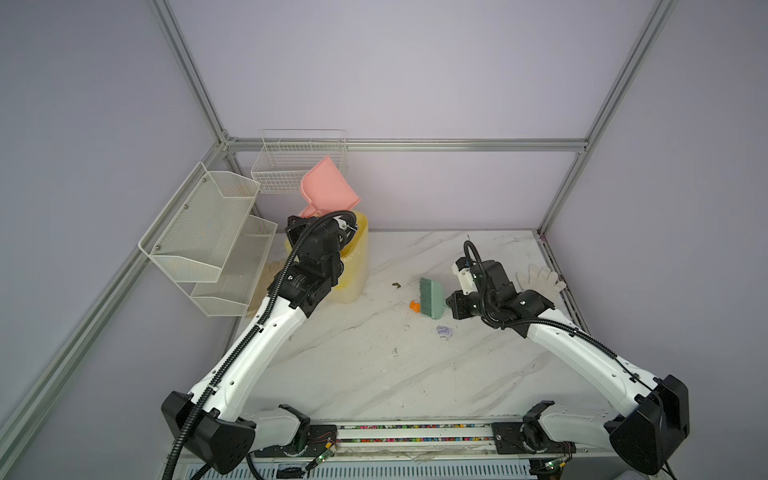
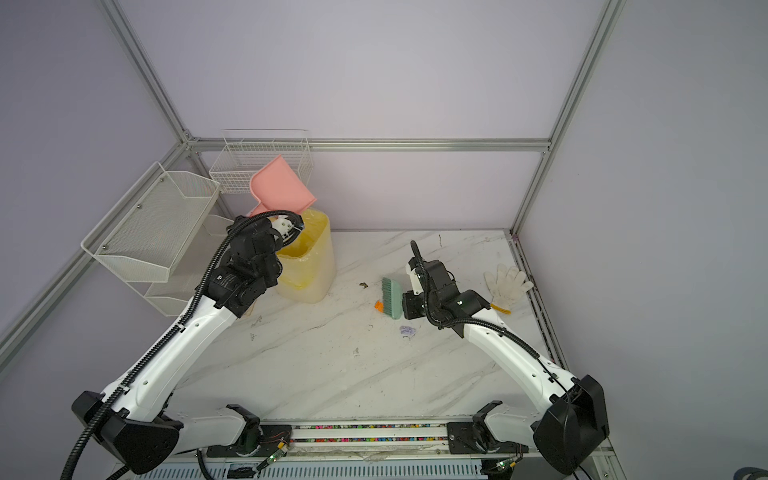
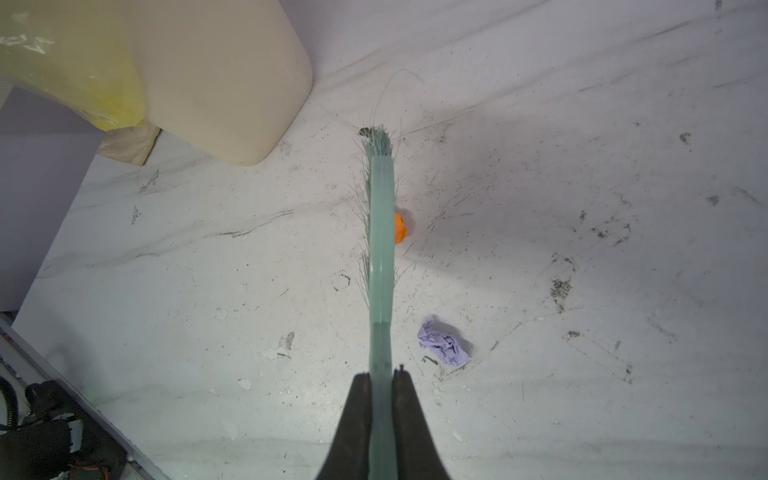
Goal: Sweep away the paper scraps from the table
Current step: 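Lower the empty pink dustpan beside the remaining scraps with the left gripper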
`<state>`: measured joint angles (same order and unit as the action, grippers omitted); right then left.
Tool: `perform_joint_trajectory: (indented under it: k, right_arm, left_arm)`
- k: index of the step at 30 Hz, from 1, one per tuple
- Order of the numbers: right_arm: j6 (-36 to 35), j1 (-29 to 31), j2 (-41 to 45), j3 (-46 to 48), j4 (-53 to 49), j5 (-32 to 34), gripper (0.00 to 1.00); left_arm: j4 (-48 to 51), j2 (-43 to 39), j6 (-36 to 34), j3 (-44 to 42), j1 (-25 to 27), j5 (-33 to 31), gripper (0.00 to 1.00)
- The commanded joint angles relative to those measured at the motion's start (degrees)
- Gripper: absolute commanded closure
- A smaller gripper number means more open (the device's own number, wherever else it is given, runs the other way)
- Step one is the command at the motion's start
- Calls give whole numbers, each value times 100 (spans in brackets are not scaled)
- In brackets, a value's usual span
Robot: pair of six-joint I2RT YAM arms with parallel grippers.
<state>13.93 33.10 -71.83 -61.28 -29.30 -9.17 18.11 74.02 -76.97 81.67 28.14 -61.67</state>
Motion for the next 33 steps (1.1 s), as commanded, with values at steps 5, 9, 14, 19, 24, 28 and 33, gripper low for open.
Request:
perform_joint_trajectory:
  k: [5,9,14,19,24,28,33]
  right_arm:
    - [907,-14,-308,-237,987,-753,100]
    - [1471,-14,-632,-244,1399,-910,100]
    - [1962,-14,-1246,-423,1624,-966,100]
    - [2277,-14,-1529,-380,1771,-675,100]
    - [2482,-23,-1695,-198,1783,-542,100]
    - [2589,-23,-1627,-18,1787,-544,100]
    - [2790,-34,-1425,183,1693,-369,100]
  left_arm:
    - [485,-153,1043,500,1035,-844,91]
    - [1702,-133,2423,321,1605,-1101,94]
    - [4752,116,5850,840,2094,395,94]
    - [5043,98,7178,464,2142,1650,97]
    - [5081,221,7995,-80,2222,2312,97]
    - [5085,280,8324,-449,2308,2603,95]
    - [4826,232,8581,-755,2353,3162,94]
